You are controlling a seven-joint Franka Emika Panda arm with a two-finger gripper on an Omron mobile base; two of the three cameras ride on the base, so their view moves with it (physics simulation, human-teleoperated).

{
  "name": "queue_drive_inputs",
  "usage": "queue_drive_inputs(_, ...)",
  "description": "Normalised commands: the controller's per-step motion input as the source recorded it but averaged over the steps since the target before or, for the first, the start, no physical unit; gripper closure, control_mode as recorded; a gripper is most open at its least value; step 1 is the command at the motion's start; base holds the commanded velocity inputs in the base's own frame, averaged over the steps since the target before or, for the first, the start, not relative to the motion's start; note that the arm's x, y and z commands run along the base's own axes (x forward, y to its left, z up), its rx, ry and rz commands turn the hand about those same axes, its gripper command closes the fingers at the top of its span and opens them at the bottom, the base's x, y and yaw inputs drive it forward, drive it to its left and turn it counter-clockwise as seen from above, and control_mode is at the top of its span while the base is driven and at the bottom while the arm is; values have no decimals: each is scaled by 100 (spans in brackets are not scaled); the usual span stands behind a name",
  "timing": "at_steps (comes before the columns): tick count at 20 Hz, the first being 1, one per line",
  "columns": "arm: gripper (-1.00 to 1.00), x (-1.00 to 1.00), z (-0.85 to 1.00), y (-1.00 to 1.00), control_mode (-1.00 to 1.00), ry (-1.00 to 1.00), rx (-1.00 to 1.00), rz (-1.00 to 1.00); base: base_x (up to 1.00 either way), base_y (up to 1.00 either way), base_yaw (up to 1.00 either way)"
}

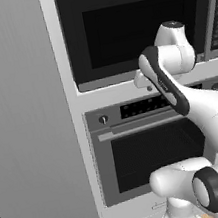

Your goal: Open the microwave, place the bowl with waffle inside the microwave, then close the microwave door and turn it on.

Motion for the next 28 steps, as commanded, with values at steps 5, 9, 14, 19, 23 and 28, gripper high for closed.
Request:
queue_drive_inputs(5, -100, -48, -2, -10, -100, -6, 0, 0, 0, 0, 0)
queue_drive_inputs(9, -100, -85, -5, -43, -100, -28, 1, 0, 0, 0, 0)
queue_drive_inputs(14, -100, -35, 9, -62, -100, -47, 10, 0, 0, 0, 0)
queue_drive_inputs(19, -100, 0, 47, -63, -100, -28, 19, 0, 0, 0, 0)
queue_drive_inputs(23, -100, -3, 71, -54, -100, -27, 19, 0, 0, 0, 0)
queue_drive_inputs(28, -100, 0, 66, -32, -100, -13, 7, 0, 0, 0, 0)
